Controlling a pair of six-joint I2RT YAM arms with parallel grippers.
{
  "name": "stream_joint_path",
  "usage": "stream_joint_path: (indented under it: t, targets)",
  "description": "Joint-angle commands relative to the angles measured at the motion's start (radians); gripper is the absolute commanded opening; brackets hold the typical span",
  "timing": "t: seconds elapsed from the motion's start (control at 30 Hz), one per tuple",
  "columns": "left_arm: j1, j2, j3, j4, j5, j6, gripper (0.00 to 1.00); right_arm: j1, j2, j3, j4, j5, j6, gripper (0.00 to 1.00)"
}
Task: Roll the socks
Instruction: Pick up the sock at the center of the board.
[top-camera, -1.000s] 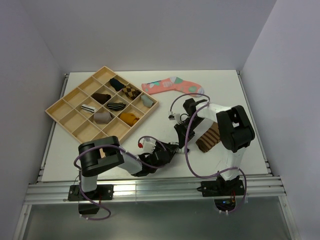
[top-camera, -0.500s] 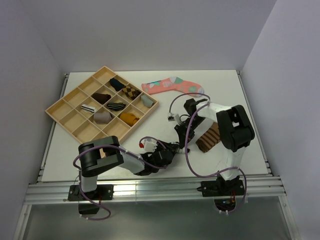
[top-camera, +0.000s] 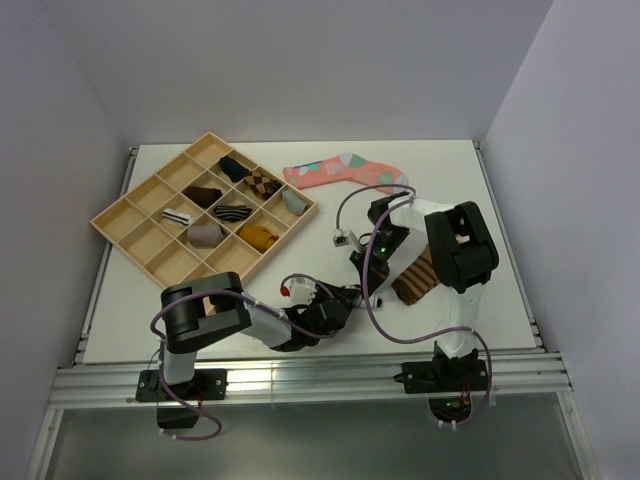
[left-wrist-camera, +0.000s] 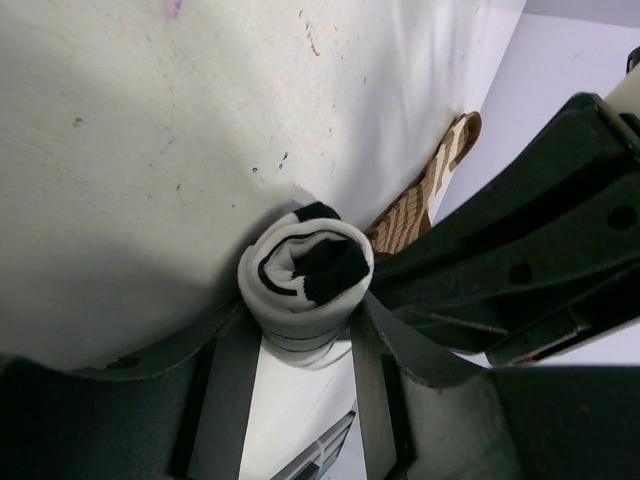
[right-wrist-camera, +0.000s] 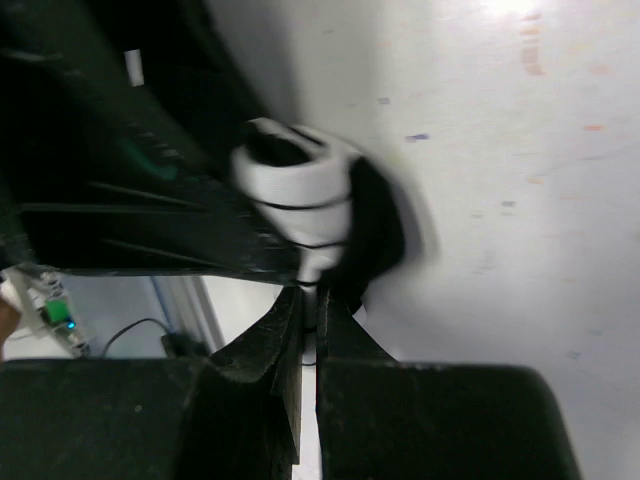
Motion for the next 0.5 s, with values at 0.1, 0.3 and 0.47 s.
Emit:
stream_joint_path:
  t: [0.1, 0.3, 0.47]
  targets:
    - [0.031, 0.083, -0.002, -0.17, -0.034, -0.086, 0.46, 0.036, 0.002, -0.031, -0.269, -0.107, -0.117, 0.0]
    - [0.031, 0.097, 0.017, -0.18, -0.032, -0.072, 0.46, 0.04, 0.003, -0.028, -0.325, -0.111, -0.177, 0.0]
    - [0.031, 0.114, 0.028, -0.186, -0.016, -0.058, 0.3, 0.038, 0.013, -0.028, -0.323, -0.111, -0.18, 0.0]
